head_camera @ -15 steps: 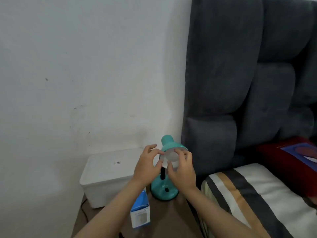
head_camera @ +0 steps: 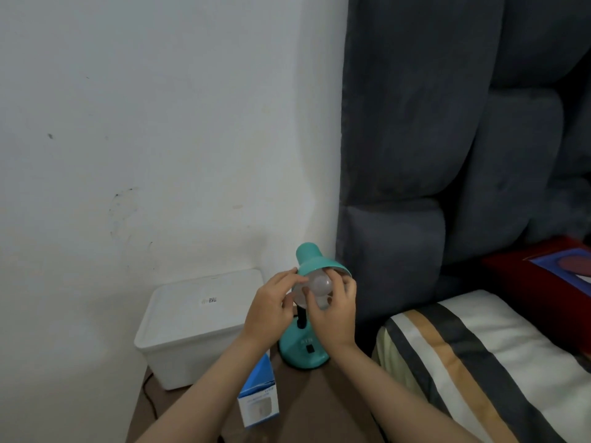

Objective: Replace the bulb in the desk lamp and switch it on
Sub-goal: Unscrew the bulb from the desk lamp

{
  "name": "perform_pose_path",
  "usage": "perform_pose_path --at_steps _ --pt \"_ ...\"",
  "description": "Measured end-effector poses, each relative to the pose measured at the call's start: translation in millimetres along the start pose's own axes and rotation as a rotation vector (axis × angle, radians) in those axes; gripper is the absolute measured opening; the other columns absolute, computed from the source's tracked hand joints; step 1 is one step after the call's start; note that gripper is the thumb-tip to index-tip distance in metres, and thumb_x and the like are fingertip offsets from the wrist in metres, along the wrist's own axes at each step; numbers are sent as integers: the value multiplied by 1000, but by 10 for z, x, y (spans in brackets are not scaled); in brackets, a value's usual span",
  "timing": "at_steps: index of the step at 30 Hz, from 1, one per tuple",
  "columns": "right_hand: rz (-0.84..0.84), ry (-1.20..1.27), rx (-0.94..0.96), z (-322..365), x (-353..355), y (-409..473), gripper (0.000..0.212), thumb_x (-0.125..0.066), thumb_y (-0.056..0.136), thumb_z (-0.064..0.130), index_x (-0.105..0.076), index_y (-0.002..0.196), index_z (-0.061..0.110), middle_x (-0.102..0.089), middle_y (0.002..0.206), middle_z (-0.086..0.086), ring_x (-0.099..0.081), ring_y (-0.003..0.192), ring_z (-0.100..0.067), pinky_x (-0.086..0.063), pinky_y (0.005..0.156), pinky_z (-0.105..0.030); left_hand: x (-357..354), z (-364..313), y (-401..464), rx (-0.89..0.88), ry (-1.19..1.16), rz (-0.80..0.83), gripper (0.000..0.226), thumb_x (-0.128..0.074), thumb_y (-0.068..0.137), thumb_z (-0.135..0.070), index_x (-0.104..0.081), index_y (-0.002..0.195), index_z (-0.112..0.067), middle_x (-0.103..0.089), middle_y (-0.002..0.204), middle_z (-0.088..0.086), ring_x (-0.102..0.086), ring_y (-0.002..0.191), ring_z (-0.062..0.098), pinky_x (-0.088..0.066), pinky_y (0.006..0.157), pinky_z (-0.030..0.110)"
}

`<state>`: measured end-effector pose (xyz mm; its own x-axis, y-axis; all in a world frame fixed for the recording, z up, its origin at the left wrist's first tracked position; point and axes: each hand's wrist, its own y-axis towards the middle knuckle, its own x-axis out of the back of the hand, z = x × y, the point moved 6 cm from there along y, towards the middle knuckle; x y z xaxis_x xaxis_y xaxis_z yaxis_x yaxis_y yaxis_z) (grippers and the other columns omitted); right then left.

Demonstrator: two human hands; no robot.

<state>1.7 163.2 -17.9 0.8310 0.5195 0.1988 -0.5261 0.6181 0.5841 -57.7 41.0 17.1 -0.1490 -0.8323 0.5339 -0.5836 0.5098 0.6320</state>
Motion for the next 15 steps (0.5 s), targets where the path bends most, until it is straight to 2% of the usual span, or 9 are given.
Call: perform_pose_path --at_steps 3,5,7,10,15 --pt "23 29 23 11 -20 11 44 -71 79 11 -55 120 13 -46 121 -8 -52 111 -18 -46 97 -28 37 -15 17 -17 8 -1 44 -56 77 13 -65 107 -18 -60 114 -10 -57 110 6 -51 92 27" --pt "44 16 63 14 -28 23 44 -69 79 7 -56 121 13 -46 124 -10 -50 115 -17 -44 101 -29 46 0 32 -1 -8 4 42 -57 77 12 -66 106 -17 -63 113 -5 -59 107 9 -53 88 33" --pt "56 -25 109 7 -34 30 44 -68 77 4 -58 118 15 -48 124 -10 -50 117 -20 -46 101 -37 56 6 41 16 -22 10 42 -57 77 13 -66 105 -18 -65 112 -2 -61 103 12 -55 85 36" --pt "95 -124 152 5 -43 29 49 -67 74 1 -58 117 23 -50 125 -11 -51 114 -28 -48 96 -44 67 1 46 35 -26 14 43 -58 76 13 -66 103 -19 -62 108 -8 -61 99 11 -55 84 35" --pt "62 -142 178 38 16 -10 49 -70 73 5 -60 119 21 -47 128 -11 -50 115 -27 -49 95 -37 60 1 56 43 -48 20 45 -58 75 13 -66 101 -22 -64 105 -5 -61 99 12 -55 85 37"
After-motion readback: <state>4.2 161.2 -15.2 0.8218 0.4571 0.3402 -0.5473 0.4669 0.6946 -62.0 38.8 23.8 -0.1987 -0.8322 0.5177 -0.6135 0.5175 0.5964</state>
